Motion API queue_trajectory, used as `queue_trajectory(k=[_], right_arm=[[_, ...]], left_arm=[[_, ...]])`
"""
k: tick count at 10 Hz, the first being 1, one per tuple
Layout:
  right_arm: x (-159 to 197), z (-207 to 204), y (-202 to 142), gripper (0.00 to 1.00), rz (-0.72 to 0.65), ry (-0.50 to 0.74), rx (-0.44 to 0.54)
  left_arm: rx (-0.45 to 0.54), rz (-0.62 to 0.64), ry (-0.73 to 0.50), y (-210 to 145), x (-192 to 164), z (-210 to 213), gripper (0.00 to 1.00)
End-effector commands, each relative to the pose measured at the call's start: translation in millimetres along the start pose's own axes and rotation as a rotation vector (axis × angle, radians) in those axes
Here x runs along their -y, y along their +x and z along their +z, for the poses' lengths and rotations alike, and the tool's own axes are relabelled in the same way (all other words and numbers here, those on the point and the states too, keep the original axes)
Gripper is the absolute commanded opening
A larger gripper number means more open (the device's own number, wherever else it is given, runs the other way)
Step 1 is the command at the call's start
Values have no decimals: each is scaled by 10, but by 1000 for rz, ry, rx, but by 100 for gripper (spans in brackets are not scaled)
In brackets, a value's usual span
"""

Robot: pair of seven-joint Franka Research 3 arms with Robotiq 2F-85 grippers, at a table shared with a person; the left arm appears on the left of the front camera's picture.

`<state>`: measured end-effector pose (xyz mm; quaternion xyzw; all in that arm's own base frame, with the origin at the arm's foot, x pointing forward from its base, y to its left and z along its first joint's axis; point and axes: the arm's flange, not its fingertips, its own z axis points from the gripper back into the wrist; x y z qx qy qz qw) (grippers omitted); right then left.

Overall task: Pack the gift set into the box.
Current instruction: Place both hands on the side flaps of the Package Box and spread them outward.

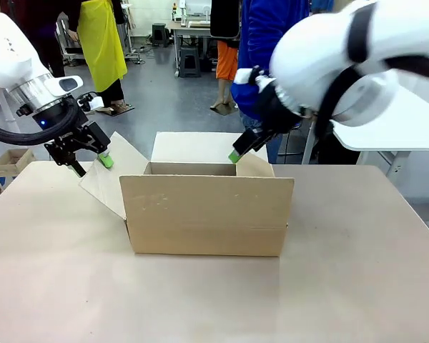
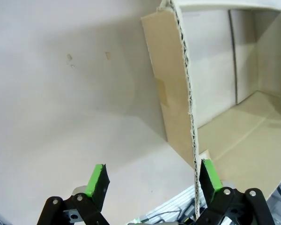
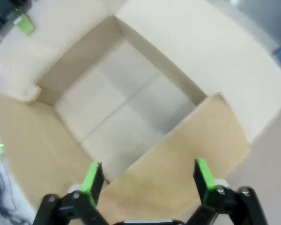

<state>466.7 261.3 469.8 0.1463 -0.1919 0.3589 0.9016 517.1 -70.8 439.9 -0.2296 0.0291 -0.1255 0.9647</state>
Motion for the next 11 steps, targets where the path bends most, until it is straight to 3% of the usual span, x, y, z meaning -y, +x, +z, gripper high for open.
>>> queue_trajectory(k=[1, 2, 3, 4, 5, 6, 8, 10, 11], right_arm=[[-664, 222, 1025, 100, -159, -146, -432], [-741, 271, 1021, 100, -132, -247, -326], [2, -3, 74, 100, -45, -82, -118], [2, -3, 74, 100, -45, -82, -118], [-271, 243, 254, 100, -89, -204, -212], [-458, 141, 377, 100, -211, -282, -268], [-694, 72, 576, 100, -322, -388, -279], [-841, -183, 714, 100, -420, -413, -415], [-866, -313, 764, 100, -487, -441, -410]], left_arm=[[1, 10, 11, -17, 7, -4, 100], [1, 10, 11, -17, 7, -4, 100], [1, 10, 11, -17, 7, -4, 100], [1, 10, 11, -17, 7, -4, 100], [1, 10, 11, -17, 7, -4, 100], [1, 10, 11, -17, 7, -4, 100], [1, 10, 11, -17, 7, -4, 100], [1, 10, 11, -17, 7, -4, 100], [1, 10, 11, -17, 7, -4, 100]])
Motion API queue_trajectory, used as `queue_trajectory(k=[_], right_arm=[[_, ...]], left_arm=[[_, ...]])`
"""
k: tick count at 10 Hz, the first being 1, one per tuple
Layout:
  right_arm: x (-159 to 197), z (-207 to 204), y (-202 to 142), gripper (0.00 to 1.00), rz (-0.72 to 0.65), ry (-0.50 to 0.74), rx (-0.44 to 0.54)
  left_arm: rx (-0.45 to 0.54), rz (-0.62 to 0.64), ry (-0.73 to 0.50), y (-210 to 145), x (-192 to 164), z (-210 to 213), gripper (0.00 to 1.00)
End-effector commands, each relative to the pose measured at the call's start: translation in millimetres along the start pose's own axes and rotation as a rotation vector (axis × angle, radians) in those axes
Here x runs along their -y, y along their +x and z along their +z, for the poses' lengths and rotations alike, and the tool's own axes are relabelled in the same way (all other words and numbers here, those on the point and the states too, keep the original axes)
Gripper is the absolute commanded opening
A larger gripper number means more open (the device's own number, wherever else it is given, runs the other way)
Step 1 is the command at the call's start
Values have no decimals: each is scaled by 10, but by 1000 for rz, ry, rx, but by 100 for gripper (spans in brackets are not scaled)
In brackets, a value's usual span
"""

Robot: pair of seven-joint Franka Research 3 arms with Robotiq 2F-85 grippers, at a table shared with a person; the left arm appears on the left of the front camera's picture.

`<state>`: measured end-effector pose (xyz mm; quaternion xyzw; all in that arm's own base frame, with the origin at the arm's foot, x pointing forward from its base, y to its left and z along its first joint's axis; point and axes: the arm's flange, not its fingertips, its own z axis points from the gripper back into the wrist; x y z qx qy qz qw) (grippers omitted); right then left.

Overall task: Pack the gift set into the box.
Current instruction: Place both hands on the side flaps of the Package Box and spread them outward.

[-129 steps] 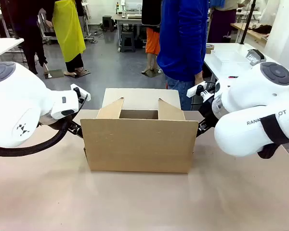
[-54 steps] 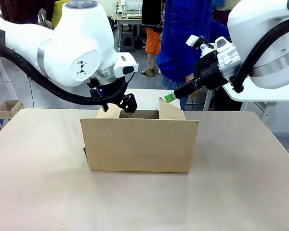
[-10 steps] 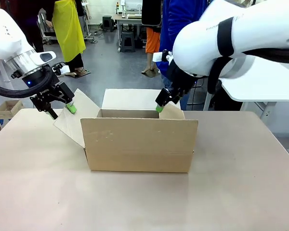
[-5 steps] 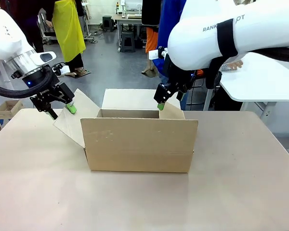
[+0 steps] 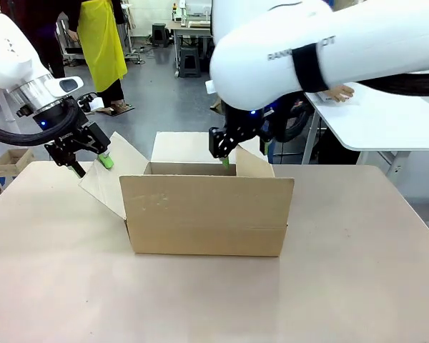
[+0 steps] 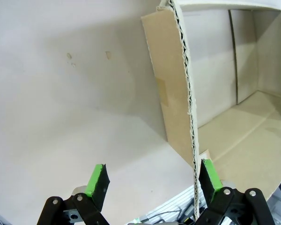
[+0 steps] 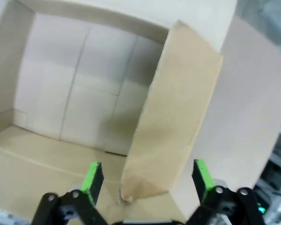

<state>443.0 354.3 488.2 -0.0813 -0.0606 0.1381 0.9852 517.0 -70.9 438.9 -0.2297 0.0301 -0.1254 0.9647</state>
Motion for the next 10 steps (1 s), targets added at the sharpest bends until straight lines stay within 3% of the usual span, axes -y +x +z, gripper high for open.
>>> queue_trajectory(k=[1, 5, 10], right_arm=[[-278, -78, 324, 100, -45, -27, -39], [-315, -462, 488, 100, -88, -138, -131], [-226, -715, 490, 100, -167, -324, -164]], left_arm=[[3, 9, 12, -17, 11, 6, 100], [3, 9, 12, -17, 11, 6, 100], [3, 9, 12, -17, 11, 6, 100]])
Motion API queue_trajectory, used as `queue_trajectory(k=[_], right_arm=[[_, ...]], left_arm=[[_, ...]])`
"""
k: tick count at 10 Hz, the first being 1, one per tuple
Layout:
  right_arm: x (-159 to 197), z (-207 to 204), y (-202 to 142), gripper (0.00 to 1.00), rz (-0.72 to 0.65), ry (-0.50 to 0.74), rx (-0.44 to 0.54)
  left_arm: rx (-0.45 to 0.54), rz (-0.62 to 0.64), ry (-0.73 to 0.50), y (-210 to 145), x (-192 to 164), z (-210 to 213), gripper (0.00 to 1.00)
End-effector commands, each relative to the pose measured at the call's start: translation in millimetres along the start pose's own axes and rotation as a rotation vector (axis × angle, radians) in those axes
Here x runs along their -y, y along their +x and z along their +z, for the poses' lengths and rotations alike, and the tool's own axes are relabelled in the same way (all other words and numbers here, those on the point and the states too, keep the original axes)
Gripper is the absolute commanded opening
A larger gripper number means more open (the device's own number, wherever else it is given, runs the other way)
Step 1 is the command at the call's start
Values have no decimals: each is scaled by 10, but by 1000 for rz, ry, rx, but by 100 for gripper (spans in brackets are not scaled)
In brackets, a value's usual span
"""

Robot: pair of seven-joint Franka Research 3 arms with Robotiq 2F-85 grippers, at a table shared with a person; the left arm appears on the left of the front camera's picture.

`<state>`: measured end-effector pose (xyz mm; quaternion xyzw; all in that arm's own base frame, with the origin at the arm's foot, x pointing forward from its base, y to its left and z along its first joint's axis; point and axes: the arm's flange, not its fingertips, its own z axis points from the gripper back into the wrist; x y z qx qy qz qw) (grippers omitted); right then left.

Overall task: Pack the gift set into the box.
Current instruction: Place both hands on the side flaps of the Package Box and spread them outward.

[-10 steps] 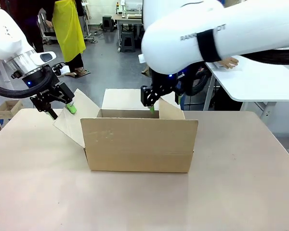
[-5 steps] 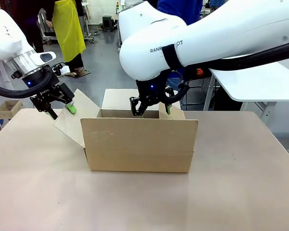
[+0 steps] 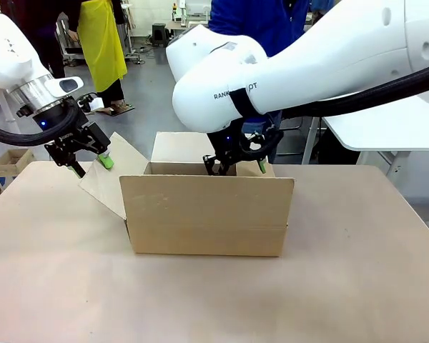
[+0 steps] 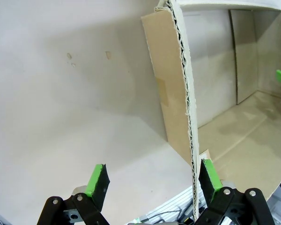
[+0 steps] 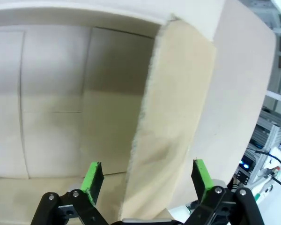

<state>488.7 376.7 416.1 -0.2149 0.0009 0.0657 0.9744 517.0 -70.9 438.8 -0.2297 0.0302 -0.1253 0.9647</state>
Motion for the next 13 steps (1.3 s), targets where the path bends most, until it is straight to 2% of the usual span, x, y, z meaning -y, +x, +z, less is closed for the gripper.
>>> queue_trajectory(k=[1, 6, 11, 12, 13], right_arm=[[45, -10, 64, 100, -79, -85, 7], [596, -33, 14, 100, -153, -121, 16], [1345, -128, -61, 100, -138, -28, -16], [1478, -201, -55, 100, -113, -18, -34], [1604, -275, -36, 100, -60, 28, -11]], left_arm=[[3, 9, 12, -17, 12, 7, 100], [3, 9, 12, -17, 12, 7, 100], [3, 9, 12, -17, 12, 7, 100], [3, 9, 12, -17, 12, 7, 100], [3, 9, 12, -17, 12, 7, 100]])
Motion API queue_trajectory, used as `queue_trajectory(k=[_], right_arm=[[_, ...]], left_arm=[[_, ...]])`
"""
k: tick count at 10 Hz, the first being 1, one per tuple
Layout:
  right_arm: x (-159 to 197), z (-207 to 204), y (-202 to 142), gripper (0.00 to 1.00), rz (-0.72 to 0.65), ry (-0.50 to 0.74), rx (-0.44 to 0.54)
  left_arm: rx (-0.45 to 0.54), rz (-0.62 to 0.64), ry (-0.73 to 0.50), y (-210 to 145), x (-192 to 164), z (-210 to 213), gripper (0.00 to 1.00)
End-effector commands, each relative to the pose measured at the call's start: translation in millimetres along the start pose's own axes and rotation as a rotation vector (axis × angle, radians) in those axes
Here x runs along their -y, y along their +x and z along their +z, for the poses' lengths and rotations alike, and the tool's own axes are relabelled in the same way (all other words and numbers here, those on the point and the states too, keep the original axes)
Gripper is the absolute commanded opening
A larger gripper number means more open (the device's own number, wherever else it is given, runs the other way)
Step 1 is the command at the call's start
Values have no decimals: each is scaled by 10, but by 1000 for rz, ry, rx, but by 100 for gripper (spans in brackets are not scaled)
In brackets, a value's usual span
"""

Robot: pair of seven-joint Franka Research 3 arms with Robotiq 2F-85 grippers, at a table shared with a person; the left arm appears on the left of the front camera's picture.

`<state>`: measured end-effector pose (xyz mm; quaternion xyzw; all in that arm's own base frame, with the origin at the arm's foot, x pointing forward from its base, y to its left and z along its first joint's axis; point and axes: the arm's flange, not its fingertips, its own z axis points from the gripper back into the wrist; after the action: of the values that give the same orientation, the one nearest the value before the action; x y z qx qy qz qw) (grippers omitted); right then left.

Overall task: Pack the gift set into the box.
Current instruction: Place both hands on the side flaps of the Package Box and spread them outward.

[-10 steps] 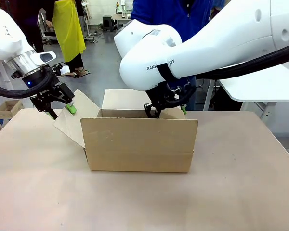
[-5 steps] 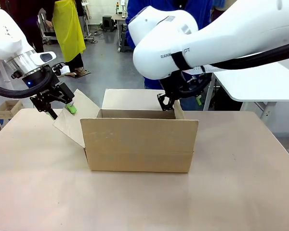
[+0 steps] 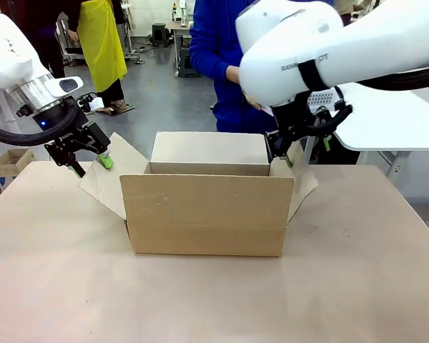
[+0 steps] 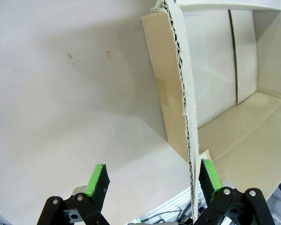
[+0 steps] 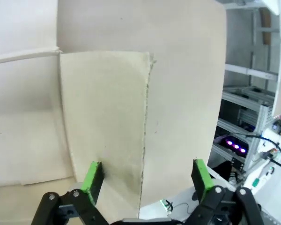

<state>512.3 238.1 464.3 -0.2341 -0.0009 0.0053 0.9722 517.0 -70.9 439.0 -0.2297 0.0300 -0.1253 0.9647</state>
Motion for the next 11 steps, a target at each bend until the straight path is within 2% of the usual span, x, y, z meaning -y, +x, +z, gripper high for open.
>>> queue_trajectory(k=[1, 4, 6, 7, 11], right_arm=[[223, -207, -12, 100, 103, 119, 37], [448, -533, 43, 100, 151, 376, 69], [570, -738, 27, 100, 130, 479, 78], [386, -492, 182, 100, 115, 340, 80], [386, -492, 182, 100, 115, 340, 80]], left_arm=[[2, 9, 12, -17, 11, 4, 100], [2, 9, 12, -17, 11, 4, 100], [2, 9, 12, -17, 11, 4, 100], [2, 9, 12, -17, 11, 4, 100], [2, 9, 12, -17, 11, 4, 100]])
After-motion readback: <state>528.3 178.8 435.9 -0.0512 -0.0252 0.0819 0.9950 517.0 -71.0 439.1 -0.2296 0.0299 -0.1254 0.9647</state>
